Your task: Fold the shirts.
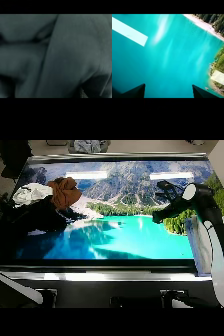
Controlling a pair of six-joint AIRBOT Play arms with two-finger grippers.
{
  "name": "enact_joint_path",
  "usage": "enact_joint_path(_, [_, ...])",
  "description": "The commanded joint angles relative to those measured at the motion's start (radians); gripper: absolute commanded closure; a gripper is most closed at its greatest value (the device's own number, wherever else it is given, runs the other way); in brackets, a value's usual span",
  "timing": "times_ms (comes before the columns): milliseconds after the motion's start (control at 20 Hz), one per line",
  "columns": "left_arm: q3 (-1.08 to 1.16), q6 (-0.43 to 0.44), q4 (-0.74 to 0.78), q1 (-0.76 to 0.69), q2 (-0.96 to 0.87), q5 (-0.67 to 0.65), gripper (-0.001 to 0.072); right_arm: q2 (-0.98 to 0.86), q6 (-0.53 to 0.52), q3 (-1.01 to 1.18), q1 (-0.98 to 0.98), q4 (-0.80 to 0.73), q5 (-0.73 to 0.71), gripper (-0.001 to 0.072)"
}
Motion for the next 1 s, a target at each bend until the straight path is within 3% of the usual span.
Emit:
enact_joint_path(0, [-0.003, 0.046, -0.007, -0.01, -0.045, -0.008, -0.0005, -0.001, 0.006, 0.0, 0.001, 0.05, 0.027, 0.004])
enact_joint_path(50, [-0.003, 0.046, -0.007, -0.013, -0.053, -0.008, 0.011, -0.001, 0.006, 0.0, 0.001, 0.058, 0.039, 0.004])
enact_joint_path(150, [-0.003, 0.046, -0.007, -0.014, -0.056, -0.008, 0.0606, -0.001, 0.022, 0.0, 0.001, 0.061, 0.058, 0.004])
enact_joint_path(200, [-0.002, 0.046, -0.006, -0.014, -0.05, -0.006, 0.0671, 0.0, 0.024, 0.0, 0.001, 0.06, 0.063, 0.004])
enact_joint_path(350, [0.025, 0.041, -0.007, -0.02, 0.005, -0.005, 0.0673, 0.002, 0.023, 0.001, 0.001, 0.056, 0.065, 0.0064])
enact_joint_path(450, [0.053, 0.041, -0.007, -0.037, 0.095, 0.03, 0.0674, 0.013, 0.02, 0.002, 0.001, 0.054, 0.068, 0.0153])
enact_joint_path(700, [0.057, 0.023, -0.037, -0.158, 0.467, 0.182, 0.0674, 0.13, 0.019, 0.002, 0.001, 0.035, 0.067, 0.0154])
enact_joint_path(950, [0.056, 0.037, -0.135, -0.426, 0.818, 0.243, 0.0674, 0.33, 0.02, 0.002, 0.001, -0.047, 0.068, 0.0154])
